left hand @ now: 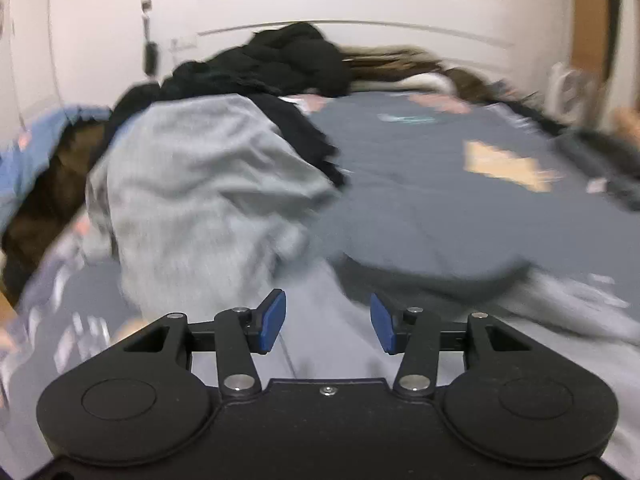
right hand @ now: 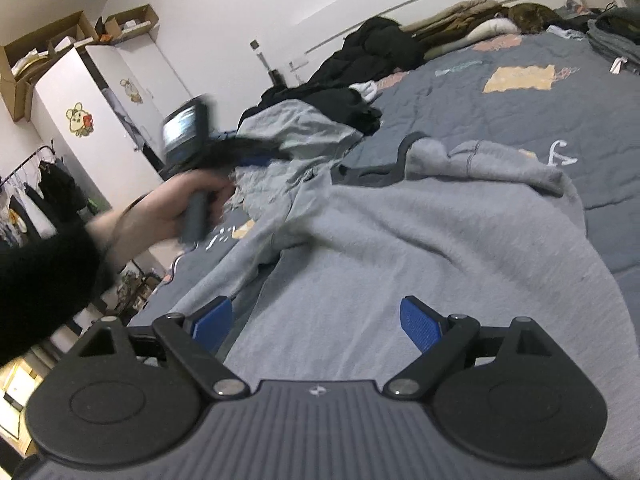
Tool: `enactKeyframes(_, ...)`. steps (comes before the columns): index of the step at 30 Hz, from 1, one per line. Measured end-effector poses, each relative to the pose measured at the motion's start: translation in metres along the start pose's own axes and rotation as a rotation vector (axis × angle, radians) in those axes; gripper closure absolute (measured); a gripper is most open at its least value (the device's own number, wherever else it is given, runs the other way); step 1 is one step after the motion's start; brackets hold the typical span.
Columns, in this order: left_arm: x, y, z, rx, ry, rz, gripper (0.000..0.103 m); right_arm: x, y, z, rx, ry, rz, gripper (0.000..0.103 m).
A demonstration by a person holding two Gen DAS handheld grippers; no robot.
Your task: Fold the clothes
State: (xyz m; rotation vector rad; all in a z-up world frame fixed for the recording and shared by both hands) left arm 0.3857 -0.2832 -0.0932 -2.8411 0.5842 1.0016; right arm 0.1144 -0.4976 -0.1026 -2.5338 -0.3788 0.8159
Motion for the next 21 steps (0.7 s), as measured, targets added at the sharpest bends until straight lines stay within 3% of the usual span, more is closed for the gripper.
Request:
enactKeyframes(3, -0.062, 0.013, 0.057, -0.045, -0.083, 0.101, 0.056, -0.006, 0.001, -0.008, 0.006, 0.025, 0.007, 0.012)
enactKeyframes(5, -0.098, 0.019, 0.092, -0.049, -0.120, 0.126, 0.056, -0.010, 0.002, -0.012, 0.002, 0.043, 0.010, 0.012)
enactKeyframes(10, -0.174, 0.047, 0.174, 0.117, -0.144, 0.062, 0.056, -0.018, 0.002, -0.021, -0.016, 0.080, 0.015, 0.012)
enactKeyframes(13, -0.198, 0.072, 0.220, 0.272, -0.188, 0.068, 0.056, -0.018, 0.003, -0.019, -0.023, 0.078, 0.029, 0.012)
enactKeyframes(21, -0.220, 0.084, 0.286, 0.405, -0.158, 0.027, 0.056, -0.029, 0.000, -0.005, -0.067, 0.075, 0.081, 0.012)
Point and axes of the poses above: each gripper's, at about its wrist camera, not at the fingertips, and x roughly the way its jaws point, y to its right, z to its underside, the point moved 7 cm from there along x, roughly the way its jaws point, and after that the axes turned 3 degrees about z, right-handed, at the moved point
